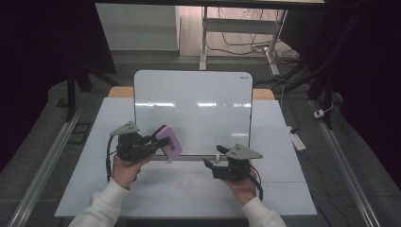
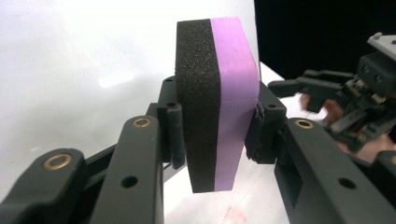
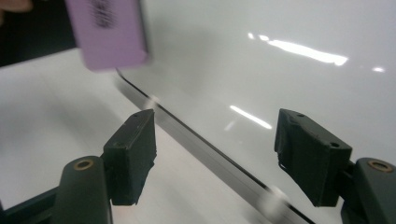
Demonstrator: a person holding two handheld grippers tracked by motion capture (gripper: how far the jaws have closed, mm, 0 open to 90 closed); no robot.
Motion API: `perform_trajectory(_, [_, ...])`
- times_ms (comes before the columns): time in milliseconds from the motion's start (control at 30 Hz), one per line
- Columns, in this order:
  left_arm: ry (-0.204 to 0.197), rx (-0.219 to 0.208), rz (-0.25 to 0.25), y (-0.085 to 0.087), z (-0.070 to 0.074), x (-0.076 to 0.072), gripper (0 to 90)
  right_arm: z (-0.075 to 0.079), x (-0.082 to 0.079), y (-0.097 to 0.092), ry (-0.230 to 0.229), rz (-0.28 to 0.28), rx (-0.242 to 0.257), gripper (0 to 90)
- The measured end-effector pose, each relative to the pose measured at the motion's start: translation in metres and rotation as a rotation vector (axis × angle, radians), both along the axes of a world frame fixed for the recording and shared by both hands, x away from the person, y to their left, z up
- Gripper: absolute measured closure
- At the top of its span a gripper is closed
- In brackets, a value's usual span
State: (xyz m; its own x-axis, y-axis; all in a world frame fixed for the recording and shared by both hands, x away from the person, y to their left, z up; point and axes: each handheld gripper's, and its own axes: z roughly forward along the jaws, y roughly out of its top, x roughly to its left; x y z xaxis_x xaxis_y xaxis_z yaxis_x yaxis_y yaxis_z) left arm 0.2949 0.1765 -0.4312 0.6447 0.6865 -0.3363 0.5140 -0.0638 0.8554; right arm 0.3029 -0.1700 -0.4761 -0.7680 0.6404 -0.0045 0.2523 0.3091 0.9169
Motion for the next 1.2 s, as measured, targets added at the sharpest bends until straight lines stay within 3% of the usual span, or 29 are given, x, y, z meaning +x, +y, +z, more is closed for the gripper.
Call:
perform_trajectory(367, [0.012, 0.007, 0.018, 0.012, 0.003, 0.0, 62.6, -0.006, -0.004, -0.075, 0.007, -0.124, -0.053, 29.8])
perform_trajectory(633, [0.004, 0.006, 0.069, 0.026, 0.013, 0.006, 62.5, -0.012, -0.008, -0.112, 0.01, -0.218, -0.08, 29.9])
perform_trajectory(833, [0.004, 0.02, 0.112, 0.037, 0.028, 0.022, 62.5, -0.017, -0.004, -0.125, 0.02, -0.257, -0.085, 29.9])
perform_trajectory(1200, [0.001, 0.072, 0.197, 0.055, 0.07, 0.052, 62.5, -0.019, 0.0, -0.129, 0.01, -0.278, -0.097, 29.9])
